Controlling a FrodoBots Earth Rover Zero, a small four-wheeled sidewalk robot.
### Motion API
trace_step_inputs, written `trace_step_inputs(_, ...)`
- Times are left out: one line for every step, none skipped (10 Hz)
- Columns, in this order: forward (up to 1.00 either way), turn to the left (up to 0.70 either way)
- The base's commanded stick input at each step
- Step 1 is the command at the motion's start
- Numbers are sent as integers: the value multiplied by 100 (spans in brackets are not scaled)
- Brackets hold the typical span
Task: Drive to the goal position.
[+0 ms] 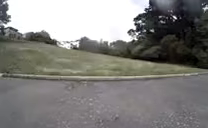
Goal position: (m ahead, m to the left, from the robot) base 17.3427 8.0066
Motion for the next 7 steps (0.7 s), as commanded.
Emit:
trace_step_inputs(0,-70)
trace_step_inputs(0,-70)
trace_step_inputs(0,-70)
trace_step_inputs(0,-70)
trace_step_inputs(0,-70)
trace_step_inputs(0,-70)
trace_step_inputs(0,-70)
